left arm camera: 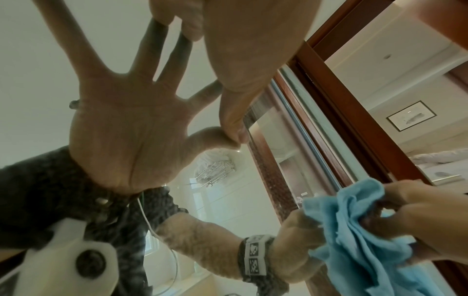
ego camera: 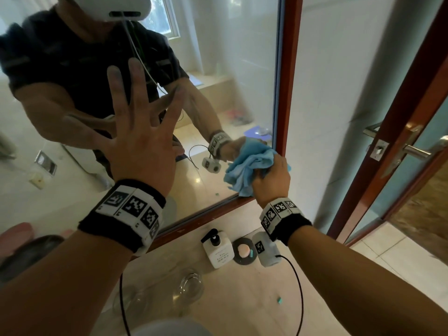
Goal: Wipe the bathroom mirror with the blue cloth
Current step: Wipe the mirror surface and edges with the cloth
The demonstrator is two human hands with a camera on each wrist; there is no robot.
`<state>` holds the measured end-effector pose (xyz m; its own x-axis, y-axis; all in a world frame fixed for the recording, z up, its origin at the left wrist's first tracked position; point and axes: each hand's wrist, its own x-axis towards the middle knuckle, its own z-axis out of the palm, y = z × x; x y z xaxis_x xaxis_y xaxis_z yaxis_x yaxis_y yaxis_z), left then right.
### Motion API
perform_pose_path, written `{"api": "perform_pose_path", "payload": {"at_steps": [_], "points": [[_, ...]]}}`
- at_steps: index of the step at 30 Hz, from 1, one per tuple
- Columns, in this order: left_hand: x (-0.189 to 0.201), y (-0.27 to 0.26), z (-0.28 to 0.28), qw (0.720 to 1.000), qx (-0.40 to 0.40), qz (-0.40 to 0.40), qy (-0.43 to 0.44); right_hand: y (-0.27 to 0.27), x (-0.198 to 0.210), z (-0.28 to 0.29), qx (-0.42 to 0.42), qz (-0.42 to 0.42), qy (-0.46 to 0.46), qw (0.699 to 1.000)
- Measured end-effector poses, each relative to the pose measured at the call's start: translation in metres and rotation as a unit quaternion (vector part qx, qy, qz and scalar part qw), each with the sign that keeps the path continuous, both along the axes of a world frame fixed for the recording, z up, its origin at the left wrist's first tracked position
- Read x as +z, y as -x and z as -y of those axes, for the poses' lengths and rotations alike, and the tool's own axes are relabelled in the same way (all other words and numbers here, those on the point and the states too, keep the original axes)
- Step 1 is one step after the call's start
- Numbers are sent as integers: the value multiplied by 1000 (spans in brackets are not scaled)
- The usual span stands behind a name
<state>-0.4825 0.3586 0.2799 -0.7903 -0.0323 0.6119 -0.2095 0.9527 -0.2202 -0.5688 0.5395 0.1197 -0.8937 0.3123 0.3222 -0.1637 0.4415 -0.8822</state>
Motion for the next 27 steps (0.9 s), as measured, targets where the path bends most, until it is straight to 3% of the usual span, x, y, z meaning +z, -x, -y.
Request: {"api": "perform_pose_path", "payload": {"at_steps": [5,13,23,27], "points": [[-1,1,1,1000,-2,-1,1,-1,-22,0,12,26,2,1000],[-2,1,3,1000,-8,0,10,-6,-31,5,10,-8,38,999],[-6,2,9,1000,-27,-7,1,-46,-19,77,97,-102,-90,986],[-6,2,9,1000,-29,-8,6,-55,-16,91,108,-116,-94,983]]}}
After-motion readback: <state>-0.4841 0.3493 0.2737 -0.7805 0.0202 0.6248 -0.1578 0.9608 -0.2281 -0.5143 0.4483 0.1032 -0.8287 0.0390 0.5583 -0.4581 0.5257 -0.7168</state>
